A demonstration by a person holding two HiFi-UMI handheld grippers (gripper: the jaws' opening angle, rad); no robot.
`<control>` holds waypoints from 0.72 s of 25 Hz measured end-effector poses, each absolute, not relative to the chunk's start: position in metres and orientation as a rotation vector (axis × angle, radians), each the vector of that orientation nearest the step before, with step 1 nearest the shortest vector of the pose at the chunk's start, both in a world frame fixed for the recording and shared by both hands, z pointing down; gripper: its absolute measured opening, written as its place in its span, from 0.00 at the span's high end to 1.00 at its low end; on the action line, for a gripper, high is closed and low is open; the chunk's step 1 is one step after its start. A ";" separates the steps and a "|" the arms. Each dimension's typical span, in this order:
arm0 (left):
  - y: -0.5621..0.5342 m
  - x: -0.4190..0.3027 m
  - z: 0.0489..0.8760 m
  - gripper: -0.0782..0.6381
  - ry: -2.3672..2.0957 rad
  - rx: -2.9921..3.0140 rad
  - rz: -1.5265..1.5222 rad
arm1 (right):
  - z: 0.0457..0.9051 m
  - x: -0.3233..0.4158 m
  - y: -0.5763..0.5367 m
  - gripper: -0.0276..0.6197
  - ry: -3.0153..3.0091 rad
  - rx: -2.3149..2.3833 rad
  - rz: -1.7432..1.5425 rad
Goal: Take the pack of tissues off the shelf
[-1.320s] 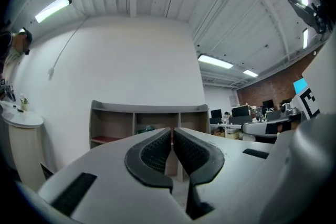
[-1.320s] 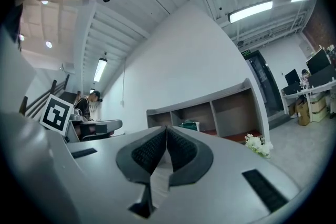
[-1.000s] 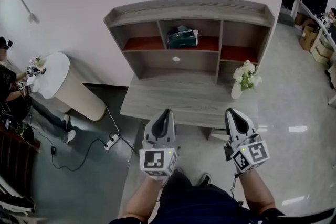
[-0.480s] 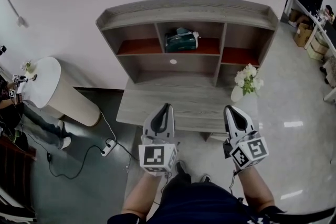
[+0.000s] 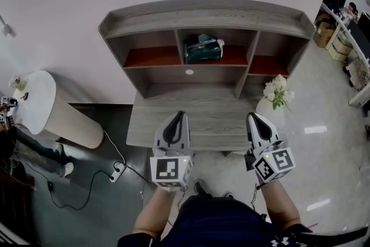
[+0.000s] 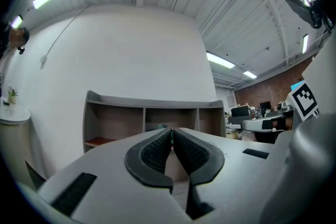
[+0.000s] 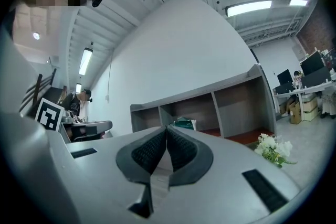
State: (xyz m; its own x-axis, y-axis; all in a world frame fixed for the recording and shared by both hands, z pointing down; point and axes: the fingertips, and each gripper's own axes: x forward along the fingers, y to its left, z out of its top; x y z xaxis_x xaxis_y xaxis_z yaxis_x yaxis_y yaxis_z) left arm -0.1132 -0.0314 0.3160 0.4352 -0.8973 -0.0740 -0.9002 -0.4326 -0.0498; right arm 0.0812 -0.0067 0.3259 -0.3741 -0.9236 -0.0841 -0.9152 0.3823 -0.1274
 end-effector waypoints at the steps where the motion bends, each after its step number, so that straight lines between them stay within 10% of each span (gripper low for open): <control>1: -0.036 -0.116 0.316 0.85 1.617 -2.596 0.062 | 0.324 0.078 -0.011 0.94 2.484 -1.678 -0.083; 18: -0.098 -0.119 0.316 0.86 1.510 -2.701 0.178 | 0.335 0.059 -0.063 0.94 2.472 -1.784 -0.117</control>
